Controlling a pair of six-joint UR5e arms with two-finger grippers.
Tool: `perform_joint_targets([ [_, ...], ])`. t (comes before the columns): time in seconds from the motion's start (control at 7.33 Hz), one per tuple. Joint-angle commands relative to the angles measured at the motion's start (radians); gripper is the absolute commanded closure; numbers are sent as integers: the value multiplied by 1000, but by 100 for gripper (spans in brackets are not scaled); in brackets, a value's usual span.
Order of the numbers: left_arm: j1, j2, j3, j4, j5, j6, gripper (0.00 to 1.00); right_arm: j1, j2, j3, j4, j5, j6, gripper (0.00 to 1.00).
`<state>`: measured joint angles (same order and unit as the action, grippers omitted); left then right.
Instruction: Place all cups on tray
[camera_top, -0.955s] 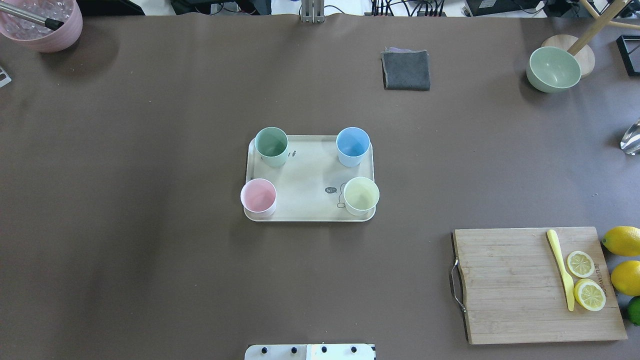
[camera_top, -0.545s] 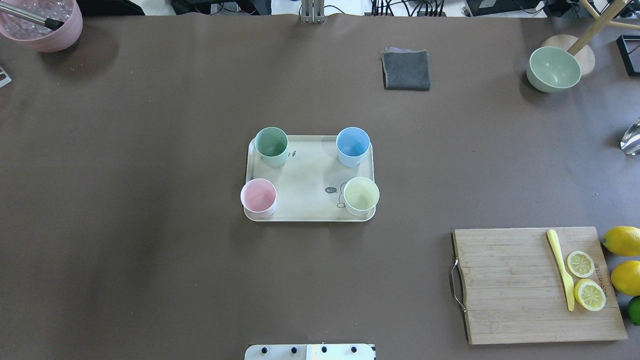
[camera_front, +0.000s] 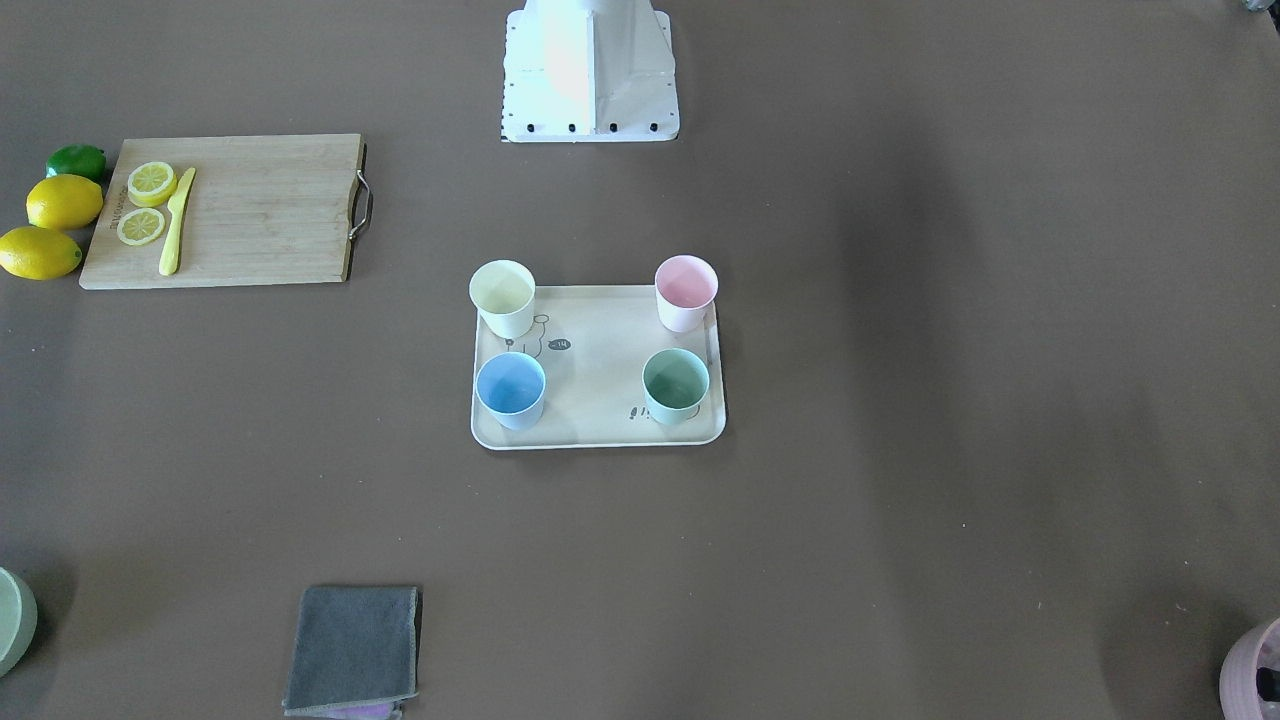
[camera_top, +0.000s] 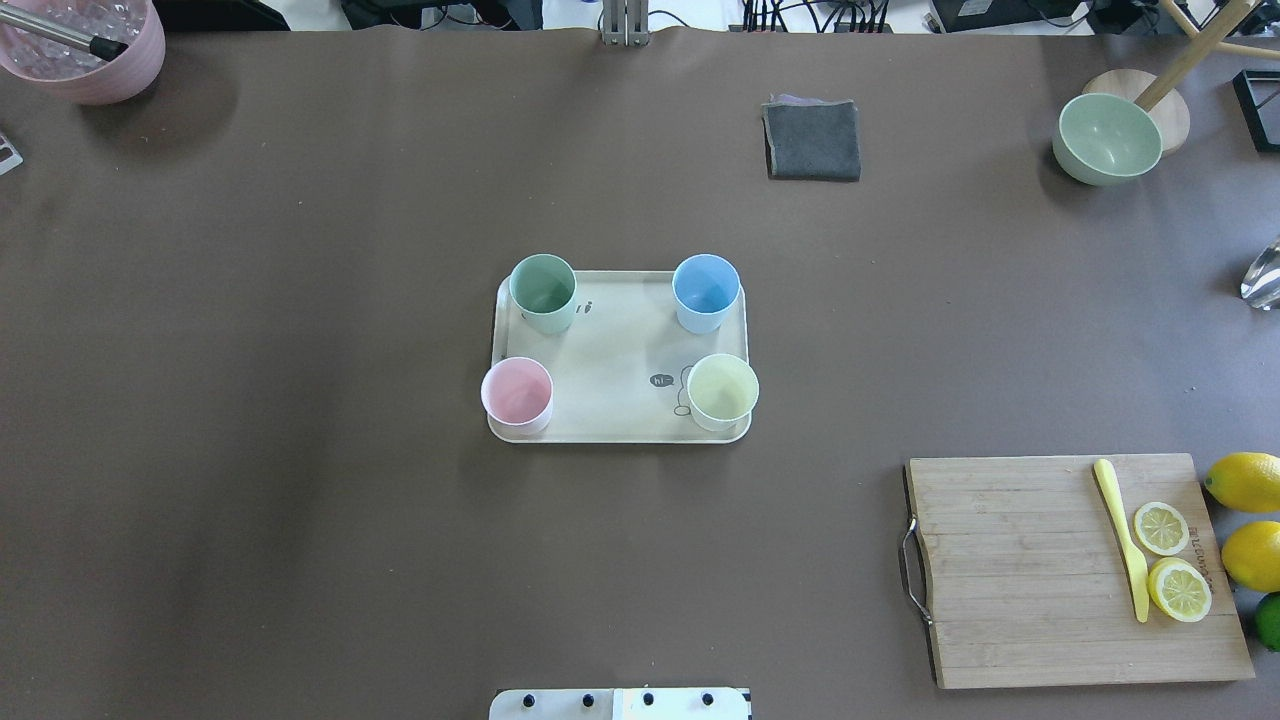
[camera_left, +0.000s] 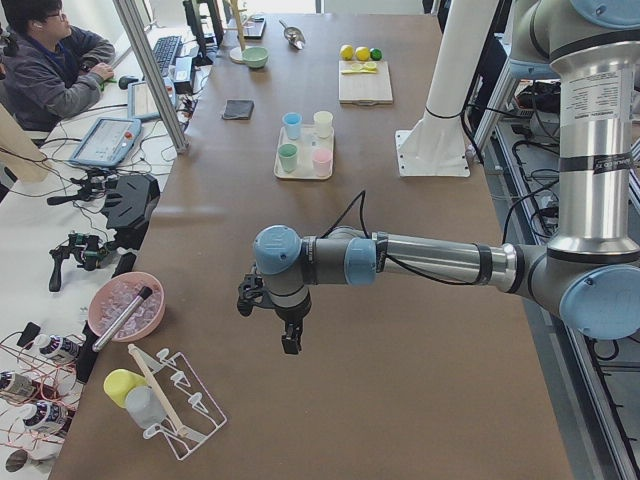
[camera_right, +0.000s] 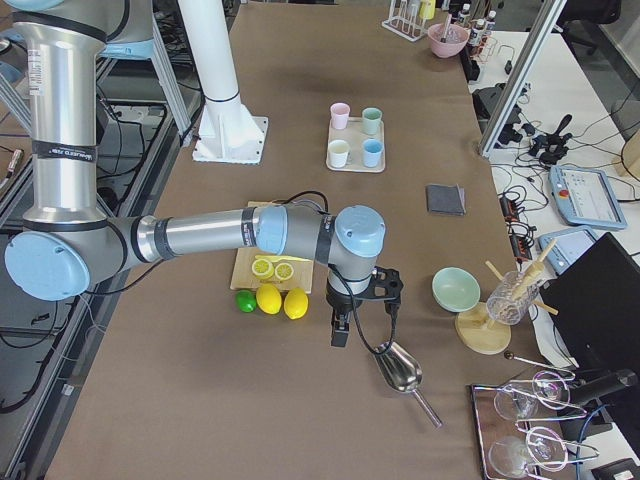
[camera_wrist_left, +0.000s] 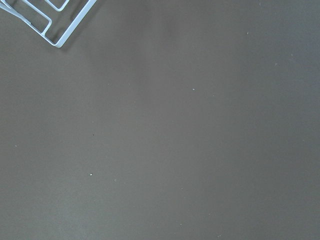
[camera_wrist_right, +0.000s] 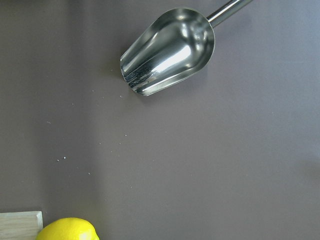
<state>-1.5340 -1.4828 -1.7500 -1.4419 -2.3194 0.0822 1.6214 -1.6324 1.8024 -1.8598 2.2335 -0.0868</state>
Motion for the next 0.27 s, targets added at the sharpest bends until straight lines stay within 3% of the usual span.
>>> perform_joint_targets([
  [0.0,0,-4,0,0,0,1,2,0,0,0,1,5,-1,0],
  [0.14,0,-7,-5,0,0,-1,2,0,0,0,1,6,-1,0],
])
